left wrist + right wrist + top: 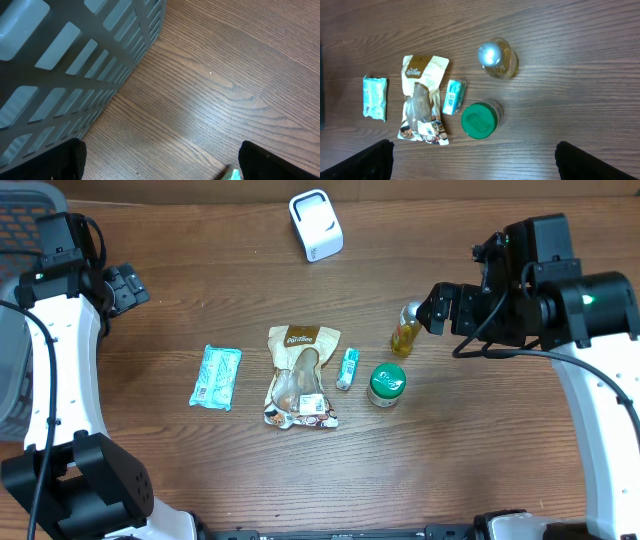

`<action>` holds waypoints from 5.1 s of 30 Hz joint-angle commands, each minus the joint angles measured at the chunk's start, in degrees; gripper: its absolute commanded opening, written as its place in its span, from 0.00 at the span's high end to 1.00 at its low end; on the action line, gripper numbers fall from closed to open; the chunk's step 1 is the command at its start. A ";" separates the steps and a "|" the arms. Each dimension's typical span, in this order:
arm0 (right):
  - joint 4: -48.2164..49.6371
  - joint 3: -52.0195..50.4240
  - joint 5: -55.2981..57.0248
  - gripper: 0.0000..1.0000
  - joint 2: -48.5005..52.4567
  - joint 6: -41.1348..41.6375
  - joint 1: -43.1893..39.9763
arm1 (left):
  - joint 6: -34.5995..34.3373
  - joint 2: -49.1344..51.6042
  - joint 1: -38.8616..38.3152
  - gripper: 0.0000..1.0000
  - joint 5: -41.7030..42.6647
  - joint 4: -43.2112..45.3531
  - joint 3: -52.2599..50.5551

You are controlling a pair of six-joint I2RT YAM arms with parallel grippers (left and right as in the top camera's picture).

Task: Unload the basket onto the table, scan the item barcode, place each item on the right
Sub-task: 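Move the right gripper over the green-lidded jar, then lower the open right gripper down around the green-lidded jar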

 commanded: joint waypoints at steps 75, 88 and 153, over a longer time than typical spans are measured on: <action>1.31 0.63 -0.28 0.00 0.15 2.14 0.22 | 0.68 -0.52 0.52 0.00 -0.74 0.26 1.01; 1.03 0.63 -0.22 0.00 2.47 10.62 0.24 | 0.68 -0.52 0.52 0.00 -0.74 0.26 1.01; 15.61 -24.11 5.79 0.00 8.09 20.20 16.72 | 0.66 -0.52 0.55 0.00 -0.74 0.24 1.01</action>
